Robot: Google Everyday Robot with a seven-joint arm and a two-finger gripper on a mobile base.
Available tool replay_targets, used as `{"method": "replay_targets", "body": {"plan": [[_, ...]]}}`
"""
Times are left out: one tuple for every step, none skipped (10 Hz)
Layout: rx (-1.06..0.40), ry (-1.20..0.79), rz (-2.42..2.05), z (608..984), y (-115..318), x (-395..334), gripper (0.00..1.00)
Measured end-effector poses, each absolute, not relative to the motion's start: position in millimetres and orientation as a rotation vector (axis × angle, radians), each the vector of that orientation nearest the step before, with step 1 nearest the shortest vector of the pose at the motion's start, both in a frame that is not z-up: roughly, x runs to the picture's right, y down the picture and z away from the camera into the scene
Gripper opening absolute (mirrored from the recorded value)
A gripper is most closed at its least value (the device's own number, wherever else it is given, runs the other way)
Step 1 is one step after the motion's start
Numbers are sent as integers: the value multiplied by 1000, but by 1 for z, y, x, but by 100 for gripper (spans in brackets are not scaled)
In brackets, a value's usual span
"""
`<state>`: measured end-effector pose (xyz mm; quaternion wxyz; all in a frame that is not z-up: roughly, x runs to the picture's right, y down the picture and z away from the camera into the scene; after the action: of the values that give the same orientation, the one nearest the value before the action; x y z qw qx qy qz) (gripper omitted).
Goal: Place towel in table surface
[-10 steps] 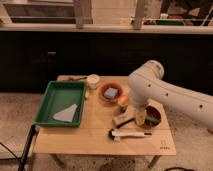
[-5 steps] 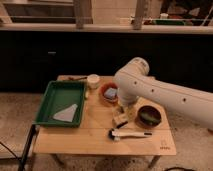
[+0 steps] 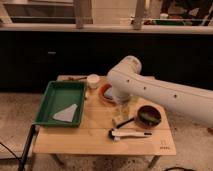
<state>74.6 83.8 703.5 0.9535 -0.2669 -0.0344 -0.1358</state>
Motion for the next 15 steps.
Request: {"method": "replay_targets", "body": {"plan": [[-539, -72, -278, 705, 82, 71, 80], [-540, -72, -274, 705, 80, 72, 78], [-545, -73, -270, 708, 83, 73, 72], [-545, -74, -264, 710, 84, 77, 71], [-541, -75, -260, 710, 82, 79, 76], [-538, -82, -263, 710, 79, 74, 80], [-535, -89, -261, 710, 76, 63, 80], [-536, -91, -261, 710, 76, 52, 80], [-536, -93, -261, 711, 75, 43, 80], [-538, -91, -253, 713, 75, 42, 80], [-538, -93, -245, 714, 74, 44, 80], [-531, -100, -239, 714, 72, 47, 80], [-528, -108, -237, 715, 71, 43, 80], [-525, -116, -227, 716, 69, 34, 80], [-523, -121, -216, 718, 67, 23, 80]]}}
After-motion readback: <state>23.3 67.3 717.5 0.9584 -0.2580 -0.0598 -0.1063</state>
